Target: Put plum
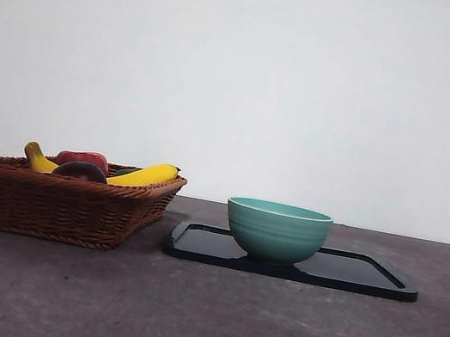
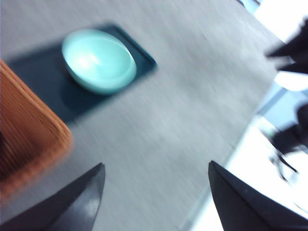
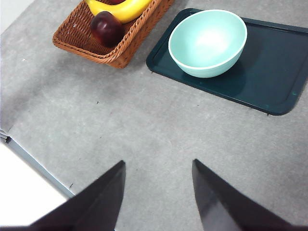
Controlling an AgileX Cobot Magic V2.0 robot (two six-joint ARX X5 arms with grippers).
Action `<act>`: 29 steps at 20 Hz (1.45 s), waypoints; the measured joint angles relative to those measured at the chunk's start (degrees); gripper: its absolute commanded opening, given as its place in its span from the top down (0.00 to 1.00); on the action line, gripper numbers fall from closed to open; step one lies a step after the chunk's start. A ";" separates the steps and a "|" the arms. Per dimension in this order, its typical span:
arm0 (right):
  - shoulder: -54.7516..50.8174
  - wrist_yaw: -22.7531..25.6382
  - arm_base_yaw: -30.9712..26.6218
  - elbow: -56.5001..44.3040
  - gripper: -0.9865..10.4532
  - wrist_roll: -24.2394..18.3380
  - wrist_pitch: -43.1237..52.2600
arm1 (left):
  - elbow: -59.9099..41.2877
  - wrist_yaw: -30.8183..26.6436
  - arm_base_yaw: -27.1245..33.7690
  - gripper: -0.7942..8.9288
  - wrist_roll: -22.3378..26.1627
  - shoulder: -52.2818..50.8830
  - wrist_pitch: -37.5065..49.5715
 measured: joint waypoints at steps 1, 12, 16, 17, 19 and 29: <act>0.00 0.00 0.00 0.00 0.72 0.00 0.00 | 0.00 0.09 0.00 0.57 0.63 -0.26 -1.73; 0.33 1.66 0.00 0.00 0.72 2.36 0.76 | 0.00 0.09 0.00 0.57 1.79 -0.28 -3.02; 6.27 1.92 0.00 0.28 0.71 8.13 8.90 | 0.00 0.09 0.00 0.57 1.97 -0.28 -2.80; 8.85 1.95 0.00 0.79 0.70 8.85 10.97 | 0.00 0.09 0.00 0.57 2.03 -0.28 -2.80; 16.28 1.97 0.00 3.28 0.70 9.84 13.94 | 0.00 0.09 0.00 0.57 2.16 -0.28 -2.80; 49.88 6.93 -0.72 23.93 0.68 5.99 14.47 | 0.00 0.09 0.00 0.57 2.21 -0.28 -2.69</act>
